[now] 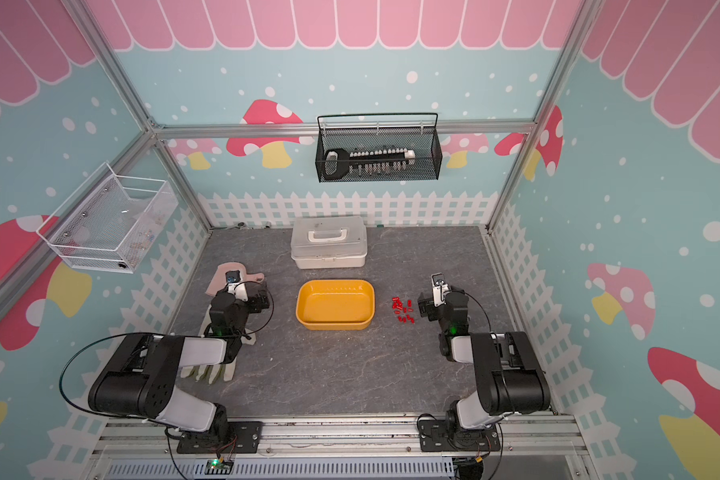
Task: Take the screw protection sleeves out of the storage box
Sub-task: Reset both arms
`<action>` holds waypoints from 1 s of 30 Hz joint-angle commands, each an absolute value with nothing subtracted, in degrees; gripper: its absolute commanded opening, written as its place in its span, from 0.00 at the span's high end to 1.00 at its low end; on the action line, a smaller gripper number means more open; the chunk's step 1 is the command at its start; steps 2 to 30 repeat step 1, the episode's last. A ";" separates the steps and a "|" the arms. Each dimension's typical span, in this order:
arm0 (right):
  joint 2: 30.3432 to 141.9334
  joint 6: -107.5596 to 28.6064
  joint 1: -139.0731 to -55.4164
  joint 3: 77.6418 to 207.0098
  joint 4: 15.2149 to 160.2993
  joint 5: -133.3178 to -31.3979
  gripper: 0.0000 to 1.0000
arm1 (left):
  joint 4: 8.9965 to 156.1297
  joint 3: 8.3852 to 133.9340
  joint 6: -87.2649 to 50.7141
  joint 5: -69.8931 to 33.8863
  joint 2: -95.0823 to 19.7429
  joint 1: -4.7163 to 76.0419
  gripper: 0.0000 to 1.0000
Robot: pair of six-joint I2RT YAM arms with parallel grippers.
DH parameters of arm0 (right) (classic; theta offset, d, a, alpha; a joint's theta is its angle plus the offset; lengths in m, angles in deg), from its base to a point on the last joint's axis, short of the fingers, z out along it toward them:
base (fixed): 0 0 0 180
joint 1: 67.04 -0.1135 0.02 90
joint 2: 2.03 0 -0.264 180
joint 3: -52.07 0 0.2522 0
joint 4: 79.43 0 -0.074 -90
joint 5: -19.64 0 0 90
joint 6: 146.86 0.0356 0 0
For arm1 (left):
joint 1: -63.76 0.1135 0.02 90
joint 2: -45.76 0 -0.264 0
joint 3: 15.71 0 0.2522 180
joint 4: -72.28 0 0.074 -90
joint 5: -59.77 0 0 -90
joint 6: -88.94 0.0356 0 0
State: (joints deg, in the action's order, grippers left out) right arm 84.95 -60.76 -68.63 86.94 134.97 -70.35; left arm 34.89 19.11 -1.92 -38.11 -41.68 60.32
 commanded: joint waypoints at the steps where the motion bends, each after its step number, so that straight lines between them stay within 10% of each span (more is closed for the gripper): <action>1: 84.89 -60.90 -68.58 87.86 135.71 -70.62 0.01 | 35.60 20.11 -1.67 -38.23 -41.78 60.56 0.01; 30: 84.89 -60.90 -68.58 87.86 135.71 -70.62 0.01 | 35.60 20.11 -1.67 -38.23 -41.78 60.56 0.01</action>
